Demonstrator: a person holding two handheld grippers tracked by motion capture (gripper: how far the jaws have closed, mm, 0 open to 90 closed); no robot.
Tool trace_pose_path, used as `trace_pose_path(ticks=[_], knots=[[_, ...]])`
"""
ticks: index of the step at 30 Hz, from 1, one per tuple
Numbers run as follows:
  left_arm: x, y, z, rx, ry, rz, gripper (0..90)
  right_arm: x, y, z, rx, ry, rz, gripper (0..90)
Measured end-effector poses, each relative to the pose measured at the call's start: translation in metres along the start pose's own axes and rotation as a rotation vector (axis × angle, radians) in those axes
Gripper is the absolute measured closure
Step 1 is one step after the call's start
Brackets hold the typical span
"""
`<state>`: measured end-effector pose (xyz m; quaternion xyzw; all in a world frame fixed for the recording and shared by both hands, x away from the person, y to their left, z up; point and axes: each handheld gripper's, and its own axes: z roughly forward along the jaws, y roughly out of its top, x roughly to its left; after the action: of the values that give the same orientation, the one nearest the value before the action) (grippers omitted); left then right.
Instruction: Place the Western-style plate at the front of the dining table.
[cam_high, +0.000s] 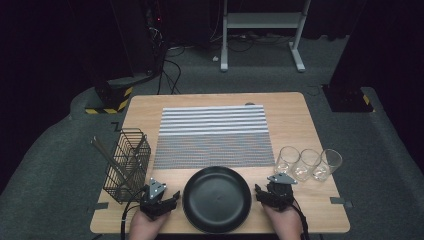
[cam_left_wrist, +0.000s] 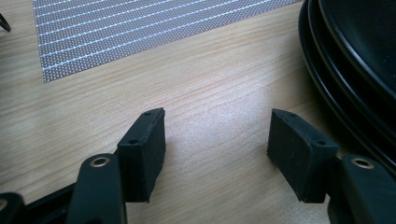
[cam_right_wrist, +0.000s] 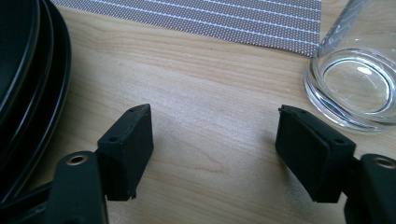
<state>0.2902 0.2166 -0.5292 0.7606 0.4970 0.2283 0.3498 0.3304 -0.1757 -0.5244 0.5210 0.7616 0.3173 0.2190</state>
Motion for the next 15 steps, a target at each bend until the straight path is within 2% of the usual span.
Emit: trace_pose_path(ticks=[3, 8, 11, 15], knots=[[0.000, 0.000, 0.000, 0.001, 0.001, 0.002, 36.9, -0.002, 0.002, -0.002, 0.007, 0.025, 0.006, 32.3], [0.000, 0.000, 0.000, 0.001, 0.000, 0.002, 36.8, -0.004, 0.004, -0.006, 0.012, 0.038, -0.001, 35.8], [0.000, 0.000, 0.000, 0.001, 0.000, 0.002, 36.8, -0.001, 0.010, -0.014, -0.011, 0.030, -0.034, 37.4], [0.000, 0.000, 0.000, 0.001, 0.000, 0.002, 36.8, 0.002, 0.015, -0.017, -0.022, 0.035, -0.051, 39.4]])
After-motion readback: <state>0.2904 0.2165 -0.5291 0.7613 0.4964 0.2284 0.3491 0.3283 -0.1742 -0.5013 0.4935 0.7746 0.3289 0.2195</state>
